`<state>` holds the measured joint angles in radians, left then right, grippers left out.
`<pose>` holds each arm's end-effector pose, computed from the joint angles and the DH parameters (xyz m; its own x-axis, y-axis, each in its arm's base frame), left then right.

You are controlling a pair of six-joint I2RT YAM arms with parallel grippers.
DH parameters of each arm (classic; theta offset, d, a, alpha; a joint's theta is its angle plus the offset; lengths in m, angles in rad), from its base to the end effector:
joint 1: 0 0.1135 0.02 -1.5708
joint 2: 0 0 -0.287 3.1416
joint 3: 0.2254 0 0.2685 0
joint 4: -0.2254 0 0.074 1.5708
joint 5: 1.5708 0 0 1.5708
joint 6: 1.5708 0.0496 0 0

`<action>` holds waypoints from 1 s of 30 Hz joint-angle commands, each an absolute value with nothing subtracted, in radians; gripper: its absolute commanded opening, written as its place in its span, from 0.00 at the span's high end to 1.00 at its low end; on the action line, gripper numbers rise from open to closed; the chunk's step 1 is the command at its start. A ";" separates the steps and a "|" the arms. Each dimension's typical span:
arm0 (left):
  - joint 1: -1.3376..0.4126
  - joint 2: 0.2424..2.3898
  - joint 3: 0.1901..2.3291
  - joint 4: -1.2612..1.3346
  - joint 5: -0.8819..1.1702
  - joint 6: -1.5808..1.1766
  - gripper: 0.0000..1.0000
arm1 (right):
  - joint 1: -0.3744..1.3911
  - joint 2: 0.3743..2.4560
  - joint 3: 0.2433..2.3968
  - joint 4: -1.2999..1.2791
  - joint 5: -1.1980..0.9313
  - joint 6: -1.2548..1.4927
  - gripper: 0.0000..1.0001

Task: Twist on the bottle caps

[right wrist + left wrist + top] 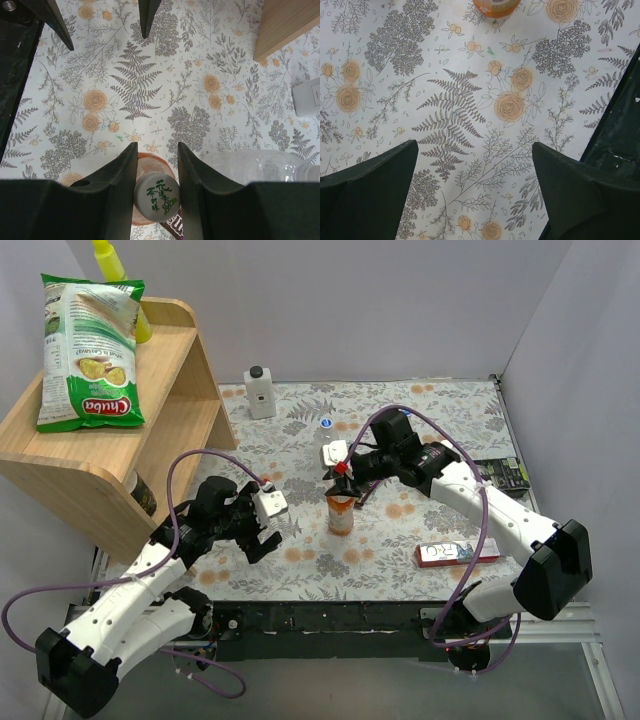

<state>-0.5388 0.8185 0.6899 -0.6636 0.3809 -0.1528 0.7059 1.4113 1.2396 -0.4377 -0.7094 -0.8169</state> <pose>0.1411 -0.1058 0.2635 -0.7105 0.2601 -0.6538 0.5993 0.7107 -0.3685 0.2333 0.2413 0.3474 0.3570 -0.4225 -0.8331 -0.9327 -0.1126 -0.3426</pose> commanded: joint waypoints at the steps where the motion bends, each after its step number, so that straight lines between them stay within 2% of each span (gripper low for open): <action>1: -0.541 0.822 0.678 -0.641 0.382 -0.143 0.02 | 0.713 1.368 1.213 -0.382 -0.709 -0.836 0.94; 3: -0.541 0.825 0.678 -0.641 0.382 -0.140 0.02 | 0.713 1.367 1.209 -0.379 -0.706 -0.830 0.87; 5: -0.541 0.830 0.677 -0.640 0.385 -0.140 0.02 | 0.715 1.367 1.209 -0.370 -0.700 -0.816 0.71; 8: -0.541 0.833 0.673 -0.632 0.385 -0.141 0.02 | 0.715 1.368 1.206 -0.354 -0.687 -0.802 0.62; 25: -0.541 0.831 0.660 -0.623 0.383 -0.147 0.02 | 0.715 1.379 1.184 -0.330 -0.669 -0.762 0.53; 30: -0.541 0.828 0.650 -0.620 0.385 -0.149 0.02 | 0.715 1.376 1.184 -0.319 -0.663 -0.746 0.45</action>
<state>-0.5388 0.8391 0.6609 -0.6426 0.3813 -0.1528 0.7094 1.3956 1.1927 -0.3626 -0.6636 -0.7662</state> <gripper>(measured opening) 0.982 0.525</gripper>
